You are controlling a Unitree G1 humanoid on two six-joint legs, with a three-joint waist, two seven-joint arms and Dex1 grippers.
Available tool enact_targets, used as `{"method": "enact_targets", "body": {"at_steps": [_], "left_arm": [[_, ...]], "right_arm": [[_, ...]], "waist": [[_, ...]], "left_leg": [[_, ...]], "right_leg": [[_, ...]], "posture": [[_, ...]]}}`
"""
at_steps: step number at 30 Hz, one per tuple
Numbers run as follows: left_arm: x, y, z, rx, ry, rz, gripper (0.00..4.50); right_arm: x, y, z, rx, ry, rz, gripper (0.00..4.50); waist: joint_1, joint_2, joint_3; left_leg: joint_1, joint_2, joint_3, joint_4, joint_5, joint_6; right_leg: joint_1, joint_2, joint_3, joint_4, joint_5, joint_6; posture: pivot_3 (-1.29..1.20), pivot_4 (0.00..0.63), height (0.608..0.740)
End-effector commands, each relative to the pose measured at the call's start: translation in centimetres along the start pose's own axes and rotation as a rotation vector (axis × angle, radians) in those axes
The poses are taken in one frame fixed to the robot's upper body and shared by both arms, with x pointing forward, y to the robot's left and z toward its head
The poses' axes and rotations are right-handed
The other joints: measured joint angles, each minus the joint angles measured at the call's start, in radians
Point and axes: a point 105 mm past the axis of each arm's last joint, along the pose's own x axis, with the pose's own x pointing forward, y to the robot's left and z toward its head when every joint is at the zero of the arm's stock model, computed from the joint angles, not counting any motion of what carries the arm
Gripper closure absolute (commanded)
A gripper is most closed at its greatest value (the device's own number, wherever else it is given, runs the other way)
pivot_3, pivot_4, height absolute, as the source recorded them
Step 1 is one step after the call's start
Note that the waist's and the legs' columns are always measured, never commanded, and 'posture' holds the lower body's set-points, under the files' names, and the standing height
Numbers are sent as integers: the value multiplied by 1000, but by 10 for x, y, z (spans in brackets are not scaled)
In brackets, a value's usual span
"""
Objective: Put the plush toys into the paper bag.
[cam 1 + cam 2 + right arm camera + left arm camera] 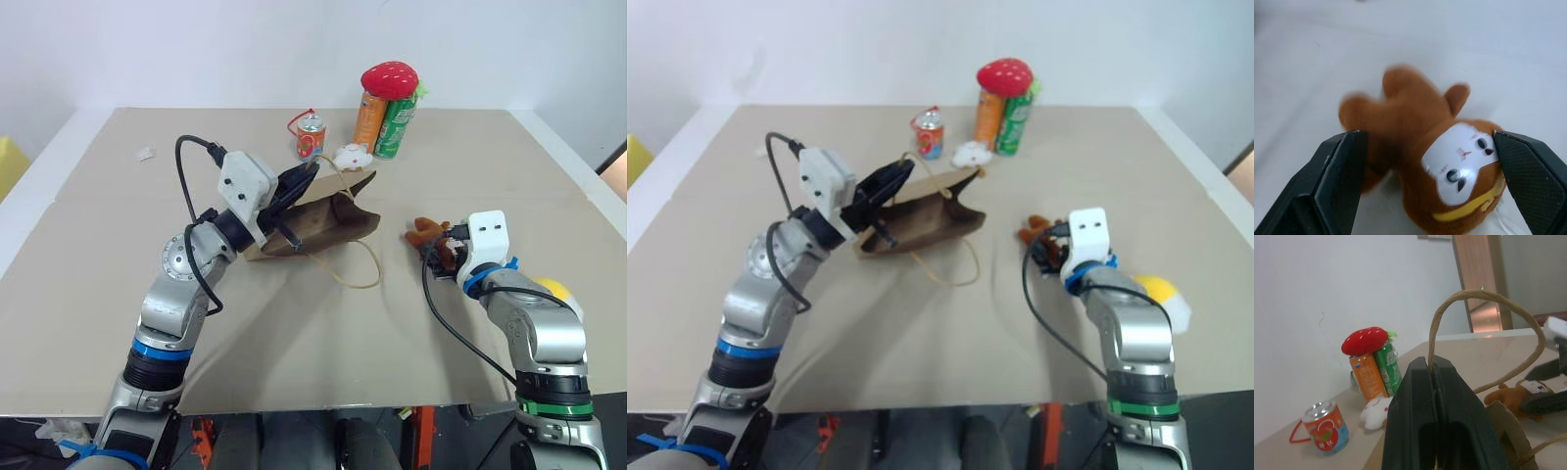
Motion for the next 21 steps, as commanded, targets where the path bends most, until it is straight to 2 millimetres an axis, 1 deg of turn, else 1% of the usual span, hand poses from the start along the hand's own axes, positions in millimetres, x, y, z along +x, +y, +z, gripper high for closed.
{"method": "enact_targets", "body": {"at_steps": [1, 2, 3, 4, 5, 6, 11, 12, 13, 14, 15, 16, 17, 18, 19, 20, 21], "left_arm": [[4, -1, 22, -3, -66, 0, 4500], [4, -2, 23, -15, -66, 1, 4500], [4, -2, 23, -24, -67, 4, 4500], [4, -1, 23, -33, -67, 9, 4500], [4, -1, 24, -40, -67, 13, 4500], [5, -1, 24, -43, -66, 14, 4500], [6, 0, 23, -56, -63, 21, 4500], [6, 1, 23, -59, -63, 25, 4500], [6, 2, 22, -68, -62, 37, 4500], [7, 4, 22, -75, -60, 48, 4500], [7, 5, 21, -78, -58, 52, 4500], [7, 6, 21, -79, -55, 52, 4500], [8, 5, 20, -74, -51, 46, 4500], [8, 4, 20, -71, -48, 42, 4500], [7, 3, 18, -69, -40, 35, 4500], [7, 3, 17, -65, -33, 31, 4500], [6, 2, 15, -64, -30, 28, 4500]], "right_arm": [[3, -4, -9, -2, 36, -47, 452], [2, -4, -10, -7, 38, -44, 629], [2, -3, -11, -10, 40, -42, 1091], [2, -3, -11, -14, 40, -43, 1338], [2, -3, -11, -21, 39, -38, 1743], [1, -3, -11, -30, 37, -33, 2334], [-1, 1, -11, -92, 32, 16, 4031], [-2, 1, -11, -107, 29, 26, 4217], [-4, 6, -6, -124, 4, 77, 4367], [-6, 12, 1, -136, -26, 131, 4367], [-12, 20, 14, -161, -83, 223, 4367], [-22, 25, 33, -182, -149, 332, 4367], [-36, 29, 54, -199, -211, 466, 4367], [-49, 31, 70, -222, -255, 565, 4367], [-64, 30, 88, -221, -292, 666, 4367], [-74, 30, 101, -215, -315, 734, 4367], [-81, 31, 110, -210, -327, 784, 4367]], "waist": [[0, 0, 0], [0, 0, 0], [0, 0, 0], [0, 0, 0], [0, 0, 0], [0, 0, 0], [0, 0, 0], [1, 0, 0], [1, 0, 0], [1, 0, 0], [0, 0, 0], [0, 0, 0], [0, 1, 1], [0, 5, 2], [0, 5, 2], [0, 5, 3], [-1, 5, 3]], "left_leg": [[0, 0, 0, 0, 0, 0], [0, 0, 0, 0, 0, 0], [0, 0, 0, 1, 0, 0], [0, 0, 0, 1, 0, 0], [0, 0, 0, 1, 0, 0], [0, 0, 0, 1, 0, 0], [0, 0, -1, 1, 0, 0], [0, 0, -1, 1, 0, 0], [0, 0, -1, 1, 0, 0], [0, 0, -1, 1, 0, 0], [0, 0, -1, 1, 0, 0], [0, 0, -1, 1, 0, 1], [0, 0, -1, 1, 0, 1], [0, 0, -1, 1, 0, 1], [-1, -1, -1, 2, 1, 1], [-1, -1, -1, 2, 1, 1], [-1, -1, -1, 2, 1, 1]], "right_leg": [[0, 0, 0, 0, 0, 0], [1, 0, 0, 0, 0, 0], [1, 0, 0, 0, 0, 0], [1, 0, 0, 0, 0, 0], [1, 0, 0, 0, 0, 0], [1, 0, 0, 0, 0, 0], [1, 0, 0, 0, 1, 0], [1, 0, 0, 0, 1, 0], [1, 0, 0, 0, 1, 0], [1, 0, 0, 0, 1, 0], [1, 0, 0, 0, 1, 0], [1, 1, 0, 0, 1, 0], [1, 1, 0, 0, 1, 0], [1, 1, 0, 0, 1, 0], [0, 1, 3, 1, 1, 1], [0, 1, 3, 1, 1, 1], [0, 1, 3, 1, 1, 1]], "posture": [[0, 150, 740], [0, 150, 740], [0, 150, 740], [0, 150, 740], [0, 150, 740], [0, 150, 740], [0, 150, 740], [0, 150, 740], [0, 150, 740], [0, 150, 740], [0, 150, 740], [0, 150, 740], [0, 150, 740], [0, 150, 740], [0, 150, 740], [0, 150, 740], [0, 150, 740]]}}
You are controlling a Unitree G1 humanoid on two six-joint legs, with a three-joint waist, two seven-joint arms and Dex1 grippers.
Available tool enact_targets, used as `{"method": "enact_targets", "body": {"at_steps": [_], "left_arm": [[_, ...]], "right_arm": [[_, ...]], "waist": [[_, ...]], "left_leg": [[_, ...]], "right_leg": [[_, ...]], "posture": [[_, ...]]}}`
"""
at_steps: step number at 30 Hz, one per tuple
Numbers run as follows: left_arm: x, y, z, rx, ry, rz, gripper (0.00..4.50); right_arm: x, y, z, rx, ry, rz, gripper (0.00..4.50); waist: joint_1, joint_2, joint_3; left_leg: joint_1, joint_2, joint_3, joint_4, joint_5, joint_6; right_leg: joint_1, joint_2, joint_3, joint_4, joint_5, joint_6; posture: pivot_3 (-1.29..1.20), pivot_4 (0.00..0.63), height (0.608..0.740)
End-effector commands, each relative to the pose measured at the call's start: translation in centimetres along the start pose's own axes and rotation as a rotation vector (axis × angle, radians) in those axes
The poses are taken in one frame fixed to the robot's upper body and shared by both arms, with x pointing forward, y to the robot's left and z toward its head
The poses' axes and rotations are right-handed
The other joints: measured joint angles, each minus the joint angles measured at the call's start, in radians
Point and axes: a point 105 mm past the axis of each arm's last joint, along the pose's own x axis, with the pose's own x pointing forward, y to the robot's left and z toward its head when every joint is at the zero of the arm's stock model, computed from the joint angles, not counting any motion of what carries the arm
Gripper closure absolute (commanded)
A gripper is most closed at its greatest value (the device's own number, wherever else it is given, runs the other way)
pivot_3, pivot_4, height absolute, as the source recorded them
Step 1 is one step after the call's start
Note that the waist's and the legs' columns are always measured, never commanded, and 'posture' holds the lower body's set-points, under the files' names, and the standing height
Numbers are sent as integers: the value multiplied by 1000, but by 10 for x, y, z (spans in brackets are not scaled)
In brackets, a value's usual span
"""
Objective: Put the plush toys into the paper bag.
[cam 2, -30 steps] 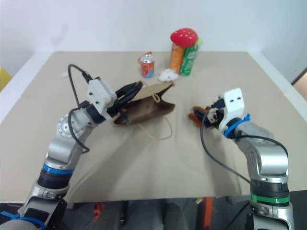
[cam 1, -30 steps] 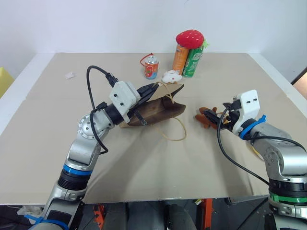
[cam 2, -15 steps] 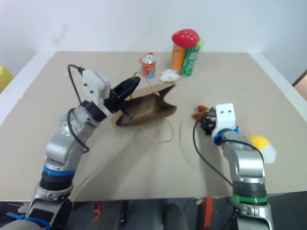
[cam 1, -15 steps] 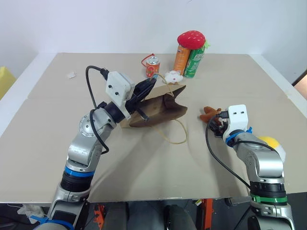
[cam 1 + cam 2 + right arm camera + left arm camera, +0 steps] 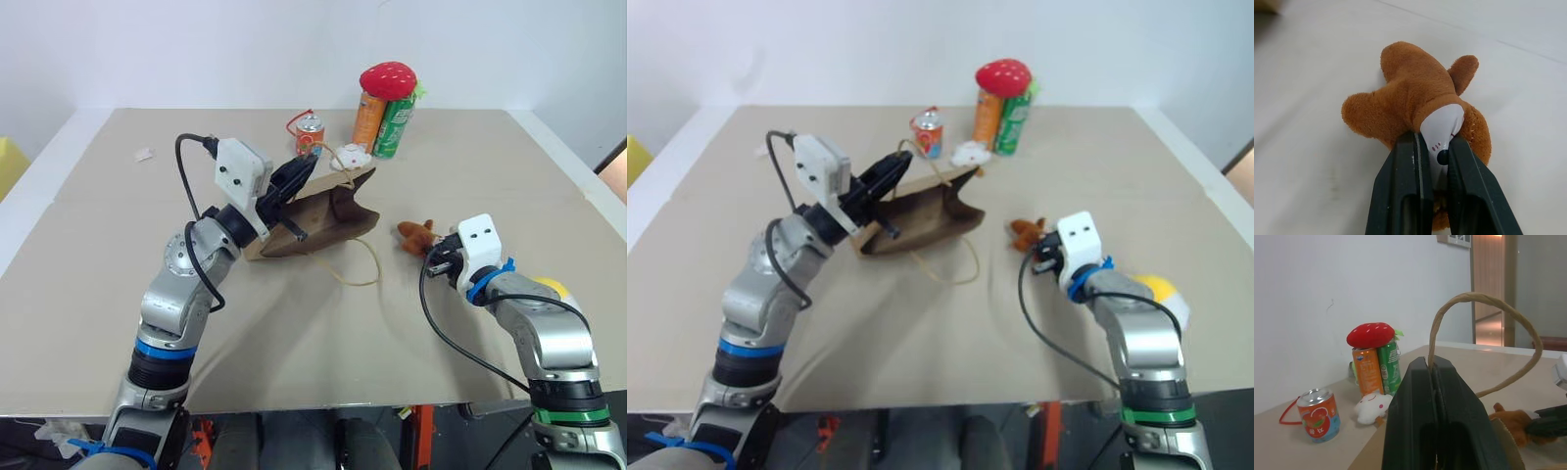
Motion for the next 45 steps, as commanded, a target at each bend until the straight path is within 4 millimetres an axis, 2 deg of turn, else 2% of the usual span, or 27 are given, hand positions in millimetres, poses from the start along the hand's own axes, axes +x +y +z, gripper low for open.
{"method": "enact_targets", "body": {"at_steps": [1, 4, 8, 13, 17, 24, 33, 36, 38, 41, 43, 44, 45], "left_arm": [[0, -1, 10, 35, -29, -16, 4500], [1, -2, 9, 38, -29, -18, 4500], [1, -2, 8, 40, -29, -15, 4500], [3, -1, 11, 34, -39, -6, 4500], [5, -3, 14, 28, -51, -5, 4500], [5, -8, 16, 18, -58, -11, 4500], [5, -9, 18, 11, -68, 3, 4500], [5, -11, 19, 9, -69, 2, 4500], [4, -12, 18, 10, -66, -2, 4500], [4, -14, 17, 10, -61, -4, 4500], [4, -14, 16, 10, -59, -5, 4500], [4, -15, 16, 15, -57, -10, 4500], [4, -15, 16, 19, -55, -14, 4500]], "right_arm": [[-24, 16, 68, -39, -178, 227, 4367], [-25, 41, 88, -4, -214, 406, 4367], [-18, 72, 81, 22, -164, 564, 4367], [1, 94, 72, 52, -159, 634, 4367], [26, 92, 76, 12, -188, 582, 4367], [60, 89, 70, -107, -152, 522, 4367], [86, 80, 54, -166, -44, 448, 4367], [91, 76, 54, -147, -46, 414, 4367], [92, 74, 58, -127, -66, 406, 3405], [86, 76, 65, -117, -94, 422, 2316], [79, 77, 69, -116, -104, 435, 1773], [70, 77, 73, -102, -118, 458, 1244], [64, 78, 76, -92, -127, 474, 933]], "waist": [[0, 0, 0], [-1, -1, 0], [1, -1, 0], [1, -1, 0], [0, -1, 0], [0, -1, 0], [0, -1, 0], [0, -1, 0], [0, -1, 0], [0, -1, 0], [0, -1, 0], [1, -1, 0], [1, -1, 0]], "left_leg": [[0, 0, 0, 0, 0, 0], [1, 0, -2, 0, 0, 0], [1, 0, -2, 1, 0, 0], [0, 0, -2, 1, 0, 0], [0, 0, -2, 3, 0, -1], [0, 0, -2, 2, 0, -1], [0, 0, -2, 2, 0, 0], [0, 0, -2, 2, 0, -1], [0, 0, -2, 2, 0, -1], [0, 0, -2, 2, 0, 0], [0, 0, -2, 2, 0, 0], [0, 0, -2, 2, 0, 0], [0, 0, -2, 2, 0, 0]], "right_leg": [[0, 0, 0, 0, 0, 0], [1, 1, 0, 0, 0, 0], [1, 1, 0, 0, 0, 0], [1, 1, 0, 0, 0, -1], [1, 1, 0, 1, 1, -1], [0, 1, 0, 1, 2, -1], [-1, 1, 0, 2, 1, -1], [-1, 1, 0, 2, 1, -1], [-1, 1, 0, 3, 1, -1], [-1, 1, 0, 3, 1, -1], [-1, 1, 0, 3, 1, -1], [-1, 1, 0, 3, 1, -1], [-1, 1, 0, 3, 1, -1]], "posture": [[0, 150, 740], [0, 150, 740], [0, 150, 740], [0, 150, 740], [0, 150, 740], [0, 150, 740], [0, 150, 740], [0, 150, 740], [0, 150, 740], [0, 150, 740], [0, 150, 740], [0, 150, 740], [0, 150, 740]]}}
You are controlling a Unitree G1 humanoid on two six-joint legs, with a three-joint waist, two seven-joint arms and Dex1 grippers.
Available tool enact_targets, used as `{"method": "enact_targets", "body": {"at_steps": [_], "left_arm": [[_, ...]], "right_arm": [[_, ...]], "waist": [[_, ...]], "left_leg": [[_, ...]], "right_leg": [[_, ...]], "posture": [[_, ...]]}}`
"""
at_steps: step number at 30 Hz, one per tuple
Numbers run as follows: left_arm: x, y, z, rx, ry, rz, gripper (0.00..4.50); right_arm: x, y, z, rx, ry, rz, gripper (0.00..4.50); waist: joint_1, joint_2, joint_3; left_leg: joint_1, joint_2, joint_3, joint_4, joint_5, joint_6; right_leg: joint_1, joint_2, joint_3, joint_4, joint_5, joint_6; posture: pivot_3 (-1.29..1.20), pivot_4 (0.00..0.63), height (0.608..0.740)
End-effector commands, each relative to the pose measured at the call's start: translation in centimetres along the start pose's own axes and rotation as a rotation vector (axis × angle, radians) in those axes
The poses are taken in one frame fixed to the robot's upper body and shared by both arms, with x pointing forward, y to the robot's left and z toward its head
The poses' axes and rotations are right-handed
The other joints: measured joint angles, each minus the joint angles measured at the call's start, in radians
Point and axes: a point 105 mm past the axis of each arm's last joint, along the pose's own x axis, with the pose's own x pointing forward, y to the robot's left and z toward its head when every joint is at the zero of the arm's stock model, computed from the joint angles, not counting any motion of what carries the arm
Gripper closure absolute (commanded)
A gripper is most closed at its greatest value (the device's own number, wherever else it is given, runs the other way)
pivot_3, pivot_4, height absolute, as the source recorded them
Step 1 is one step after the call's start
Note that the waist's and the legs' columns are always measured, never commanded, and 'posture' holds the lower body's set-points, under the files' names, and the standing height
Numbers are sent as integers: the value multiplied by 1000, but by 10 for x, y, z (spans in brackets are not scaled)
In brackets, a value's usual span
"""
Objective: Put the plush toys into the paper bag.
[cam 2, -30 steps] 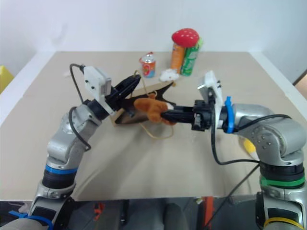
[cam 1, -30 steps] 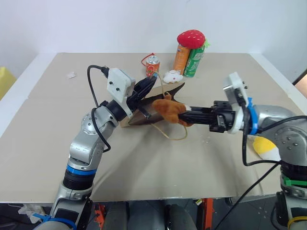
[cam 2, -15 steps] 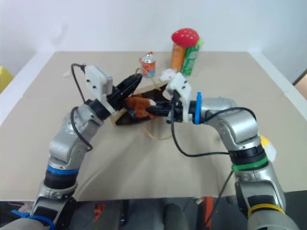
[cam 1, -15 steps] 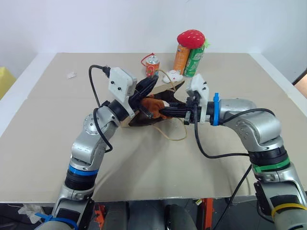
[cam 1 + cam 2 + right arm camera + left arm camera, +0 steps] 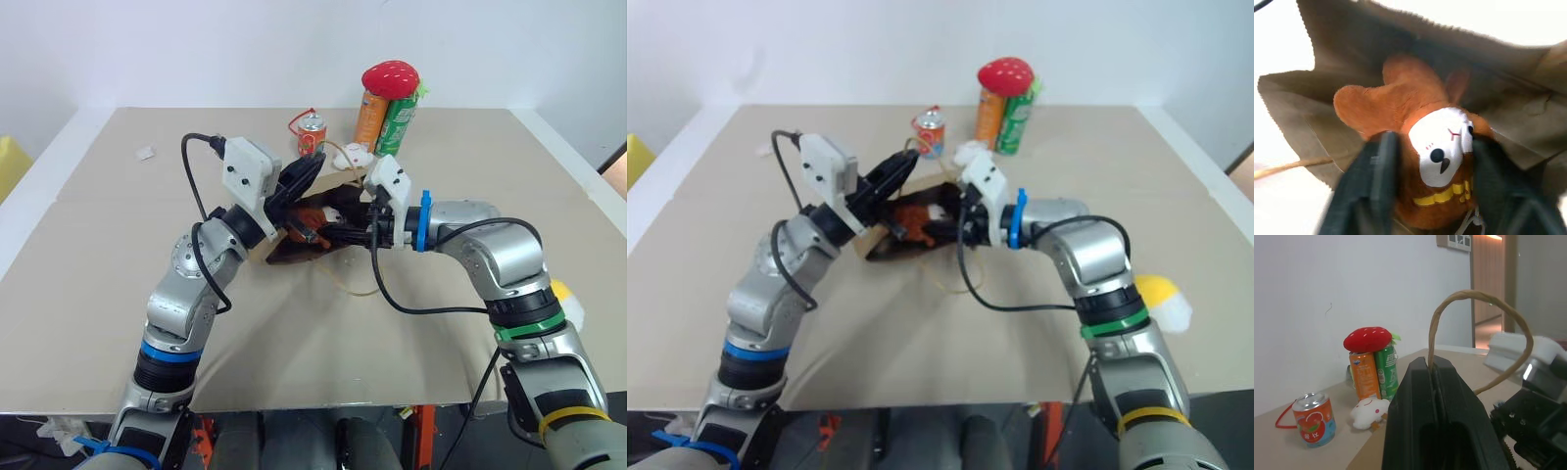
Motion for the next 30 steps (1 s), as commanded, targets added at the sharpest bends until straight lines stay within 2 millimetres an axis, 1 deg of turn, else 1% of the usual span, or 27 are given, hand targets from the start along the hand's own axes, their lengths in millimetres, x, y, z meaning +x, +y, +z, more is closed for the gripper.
{"method": "enact_targets", "body": {"at_steps": [1, 2, 3, 6, 8, 9, 11, 12, 14, 15, 17, 19, 21, 22, 24, 28, 30], "left_arm": [[1, -8, 13, 38, -44, -32, 4500], [0, -8, 13, 39, -43, -33, 4500], [0, -8, 13, 37, -43, -32, 4500], [0, -8, 11, 33, -40, -32, 4500], [0, -9, 10, 31, -38, -36, 4500], [0, -9, 10, 31, -37, -38, 4500], [1, -9, 10, 31, -38, -38, 4500], [1, -9, 10, 31, -38, -39, 4500], [1, -9, 9, 30, -39, -40, 4500], [1, -9, 9, 28, -38, -40, 4500], [2, -9, 8, 25, -40, -40, 4500], [2, -10, 8, 20, -42, -39, 4500], [2, -10, 6, 15, -42, -37, 4500], [2, -10, 6, 12, -42, -36, 4500], [3, -11, 5, 7, -44, -38, 4500], [3, -12, 4, 4, -42, -40, 4500], [3, -12, 4, 3, -44, -41, 4500]], "right_arm": [[-34, 12, 37, -23, -113, 55, 458], [-42, 15, 40, -13, -122, 70, 198], [-51, 18, 42, -3, -131, 81, 67], [-70, 21, 48, 41, -155, 66, 67], [-88, 13, 42, 97, -162, -12, 67], [-98, 6, 36, 120, -155, -71, 67], [-108, 0, 30, 140, -145, -132, 67], [-120, -13, 18, 147, -133, -272, 67], [-142, -30, -5, 143, -95, -507, 67], [-154, -36, -19, 120, -66, -638, 67], [-175, -43, -35, 94, -45, -840, 67], [-193, -42, -49, 72, -31, -997, 67], [-214, -32, -72, 66, 24, -1179, 67], [-223, -27, -80, 65, 39, -1253, 67], [-237, -22, -88, 72, 46, -1365, 67], [-251, -23, -114, 186, 105, -1462, 67], [-260, -26, -132, 262, 138, -1513, 67]], "waist": [[1, 0, 0], [0, 0, 0], [1, 0, 0], [2, 0, 0], [2, 0, 0], [2, 0, 0], [3, 0, 0], [3, 0, 0], [3, 0, 0], [3, 0, 0], [8, 0, 0], [8, 0, -1], [7, 1, -1], [8, 2, -1], [7, 2, -1], [-2, 3, -2], [-2, 3, -2]], "left_leg": [[0, 0, 0, 0, 0, 0], [0, 0, 0, 0, 0, 0], [0, 0, 0, 0, 0, 0], [0, 0, 0, 0, 0, 0], [0, 0, 0, 0, 0, 0], [0, 0, 0, 0, 0, 0], [0, 0, 0, 1, 0, 0], [0, 0, 0, 1, 0, 0], [0, 0, 0, 2, 0, 0], [0, 0, 0, 2, 0, 0], [0, 0, 0, 3, 0, 0], [-1, 0, 1, 3, 0, 0], [0, 0, 0, 3, 0, 0], [0, 0, 0, 4, 0, 0], [0, 0, 0, 3, 0, 0], [0, -1, 1, 5, -1, -2], [1, 0, 0, 5, -2, -3]], "right_leg": [[0, 0, 0, 0, 0, 0], [0, 0, 0, 0, 0, 0], [0, 0, 0, 0, 0, 0], [0, 0, 0, 0, 0, 0], [0, 0, 0, 0, 0, 0], [0, 0, 0, 0, 0, 0], [1, 0, 0, 0, 0, 0], [1, 0, 0, 0, 0, 0], [1, 0, 1, 0, 0, 0], [1, 0, 1, 0, 0, 0], [1, 0, 1, 1, 0, 0], [0, 0, 2, 0, 0, 1], [1, 0, 2, 1, 0, 2], [0, 0, 2, 1, 0, 2], [1, 0, 2, 1, 0, 2], [0, 0, 3, 0, 2, 0], [0, 0, 3, 0, 2, -1]], "posture": [[0, 150, 740], [0, 150, 740], [0, 150, 740], [0, 150, 740], [0, 150, 740], [0, 150, 740], [0, 150, 740], [0, 150, 740], [0, 150, 740], [0, 150, 740], [0, 150, 740], [0, 150, 740], [0, 150, 740], [0, 150, 740], [0, 150, 740], [0, 150, 740], [0, 150, 740]]}}
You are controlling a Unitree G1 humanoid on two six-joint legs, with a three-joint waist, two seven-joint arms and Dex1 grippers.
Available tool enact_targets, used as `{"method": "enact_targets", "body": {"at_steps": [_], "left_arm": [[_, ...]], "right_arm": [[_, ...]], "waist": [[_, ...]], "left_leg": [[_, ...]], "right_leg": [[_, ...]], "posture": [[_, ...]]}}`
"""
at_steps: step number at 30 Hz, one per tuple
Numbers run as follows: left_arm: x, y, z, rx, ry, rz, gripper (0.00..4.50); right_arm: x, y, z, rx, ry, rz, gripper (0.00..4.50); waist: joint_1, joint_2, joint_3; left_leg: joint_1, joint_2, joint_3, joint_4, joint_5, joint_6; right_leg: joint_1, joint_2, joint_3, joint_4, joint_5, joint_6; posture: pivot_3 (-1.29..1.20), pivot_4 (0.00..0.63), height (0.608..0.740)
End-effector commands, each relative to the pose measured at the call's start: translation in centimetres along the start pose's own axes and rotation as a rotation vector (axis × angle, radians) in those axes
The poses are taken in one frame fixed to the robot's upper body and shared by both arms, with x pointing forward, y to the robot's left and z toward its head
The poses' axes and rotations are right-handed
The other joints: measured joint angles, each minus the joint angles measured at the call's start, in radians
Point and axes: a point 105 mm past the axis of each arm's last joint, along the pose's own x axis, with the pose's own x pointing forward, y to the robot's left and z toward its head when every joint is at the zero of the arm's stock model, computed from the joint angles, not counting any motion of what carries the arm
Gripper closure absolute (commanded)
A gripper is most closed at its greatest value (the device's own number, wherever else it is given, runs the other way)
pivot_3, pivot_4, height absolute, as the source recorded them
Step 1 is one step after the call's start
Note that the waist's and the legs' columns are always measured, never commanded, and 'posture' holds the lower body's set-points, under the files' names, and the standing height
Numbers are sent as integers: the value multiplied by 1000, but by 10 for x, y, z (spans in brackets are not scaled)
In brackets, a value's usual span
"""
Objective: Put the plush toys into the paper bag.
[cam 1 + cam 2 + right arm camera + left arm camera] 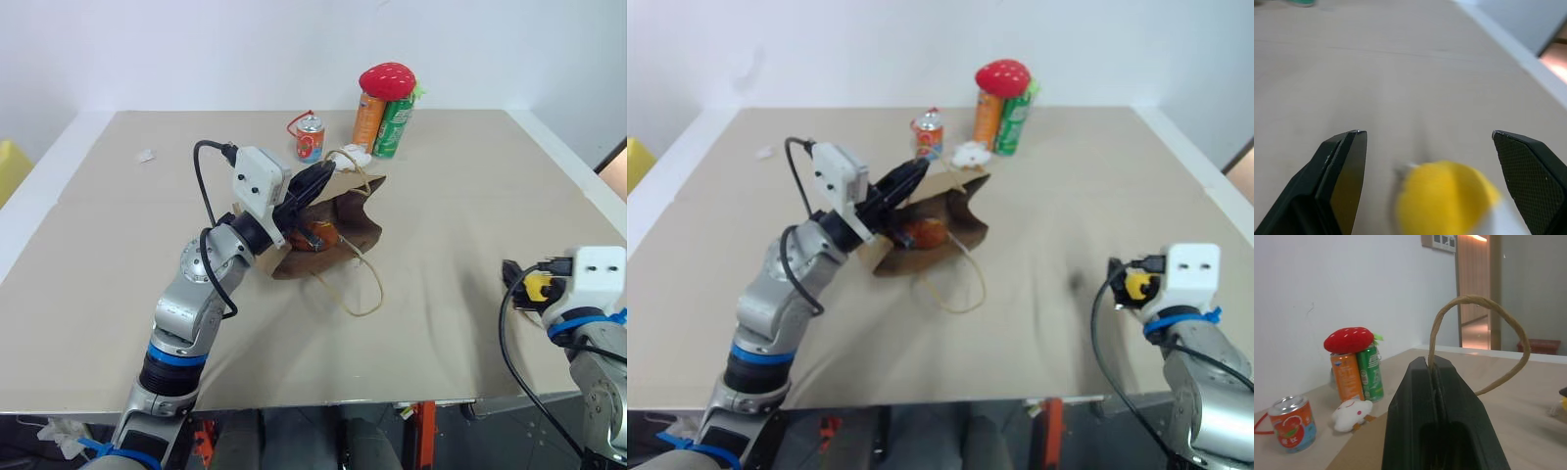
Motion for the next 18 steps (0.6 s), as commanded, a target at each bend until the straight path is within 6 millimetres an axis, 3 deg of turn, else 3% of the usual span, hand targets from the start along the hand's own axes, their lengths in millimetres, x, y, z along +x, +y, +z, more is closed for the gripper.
{"method": "enact_targets", "body": {"at_steps": [1, 3, 4, 6, 8, 10, 11, 14, 16, 18], "left_arm": [[1, 0, 10, 24, -41, 2, 4500], [2, 0, 10, 23, -43, 2, 4500], [1, 0, 10, 23, -43, 2, 4500], [1, 0, 10, 26, -42, 2, 4500], [1, 1, 11, 30, -41, 6, 4500], [1, 3, 11, 33, -39, 11, 4500], [1, 3, 11, 33, -39, 12, 4500], [0, 3, 11, 33, -38, 12, 4500], [0, 3, 10, 31, -37, 10, 4500], [0, 3, 10, 28, -36, 10, 4500]], "right_arm": [[5, -22, -20, 55, 79, -112, 67], [7, -16, -35, 62, 143, -77, 67], [8, -14, -45, 87, 191, -73, 294], [8, -17, -56, 136, 238, -114, 823], [7, -17, -63, 155, 265, -122, 1758], [6, -17, -69, 164, 290, -129, 2230], [5, -17, -72, 173, 301, -136, 2688], [4, -16, -75, 171, 320, -135, 3590], [7, -6, -67, 151, 288, -59, 4232], [8, 16, -49, 95, 228, 97, 4232]], "waist": [[0, 0, 0], [0, 0, 0], [0, 0, 0], [0, 0, 0], [0, 0, 0], [0, 0, 0], [0, 0, 0], [2, -1, -1], [2, -3, -2], [2, -4, -3]], "left_leg": [[0, 0, 0, 0, 0, 0], [0, 0, 0, 0, 0, 0], [1, 0, -1, 0, 0, 0], [1, 0, -1, 0, 0, 0], [1, 0, 0, 0, 0, 0], [1, 0, -1, 0, 0, 0], [1, 0, -1, 0, 0, 0], [1, 0, -1, 0, 0, 0], [1, 0, -1, 0, 0, 0], [1, 0, -1, 0, 0, 0]], "right_leg": [[0, 0, 0, 0, 0, 0], [0, 0, 0, 0, 0, 0], [0, 0, 0, -2, 0, 0], [0, 0, 0, -3, 0, 0], [0, 0, 0, -4, 0, 0], [0, 0, 0, -4, 0, 0], [0, 0, 0, -4, 0, 0], [1, 0, -1, -4, 0, 0], [1, 0, -1, -4, 0, 0], [1, 0, -1, -4, 0, 0]], "posture": [[0, 150, 740], [0, 150, 740], [0, 150, 740], [0, 150, 740], [0, 150, 740], [0, 150, 740], [0, 150, 740], [0, 150, 740], [0, 150, 740], [0, 150, 740]]}}
